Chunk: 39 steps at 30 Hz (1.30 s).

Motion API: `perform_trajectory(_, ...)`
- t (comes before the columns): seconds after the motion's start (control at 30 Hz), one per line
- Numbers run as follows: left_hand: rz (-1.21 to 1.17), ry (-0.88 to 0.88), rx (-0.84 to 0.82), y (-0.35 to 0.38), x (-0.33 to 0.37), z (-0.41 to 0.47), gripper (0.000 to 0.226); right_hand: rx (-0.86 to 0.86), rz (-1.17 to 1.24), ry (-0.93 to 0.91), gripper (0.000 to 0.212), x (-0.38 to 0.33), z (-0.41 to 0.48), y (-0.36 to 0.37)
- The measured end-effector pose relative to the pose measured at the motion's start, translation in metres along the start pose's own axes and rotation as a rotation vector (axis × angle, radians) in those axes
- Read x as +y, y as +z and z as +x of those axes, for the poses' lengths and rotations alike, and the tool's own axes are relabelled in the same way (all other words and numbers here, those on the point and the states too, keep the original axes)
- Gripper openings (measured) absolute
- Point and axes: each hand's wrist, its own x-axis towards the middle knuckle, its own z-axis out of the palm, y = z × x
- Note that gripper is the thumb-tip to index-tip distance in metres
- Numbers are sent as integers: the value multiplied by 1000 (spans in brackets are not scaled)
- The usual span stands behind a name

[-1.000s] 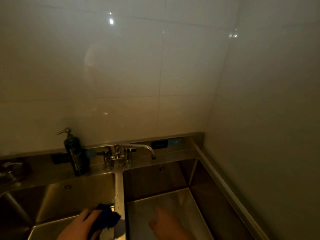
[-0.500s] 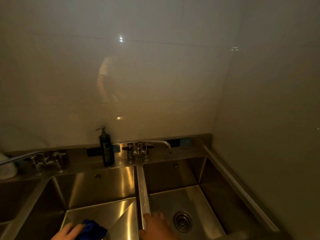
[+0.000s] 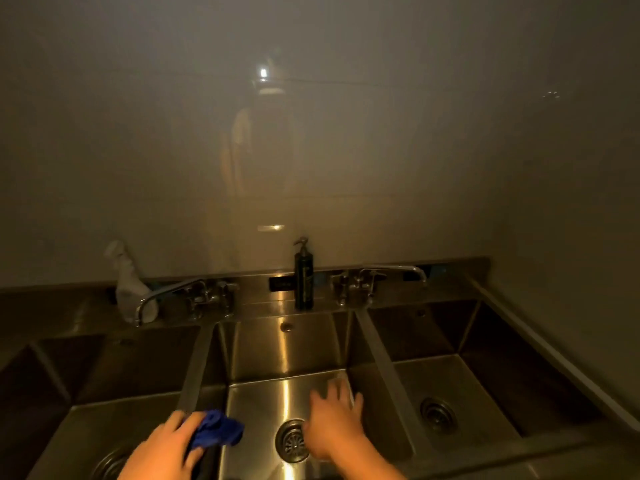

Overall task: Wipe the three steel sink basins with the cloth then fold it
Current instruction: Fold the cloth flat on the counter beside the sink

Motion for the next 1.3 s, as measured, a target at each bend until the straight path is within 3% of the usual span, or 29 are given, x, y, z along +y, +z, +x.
perform_trajectory(0.4, -130, -24, 36, -54, -184, -40, 46, 22, 34, 33, 64, -182, -2, 25)
perform_trajectory(1.0, -376, -37, 102, -66, -279, -25, 41, 5, -12, -125, 56, -291, 58, 43)
perform_trajectory(1.3, -474, 19, 74, -72, -368, -4, 40, 21, 30, -304, 60, -408, 81, 65)
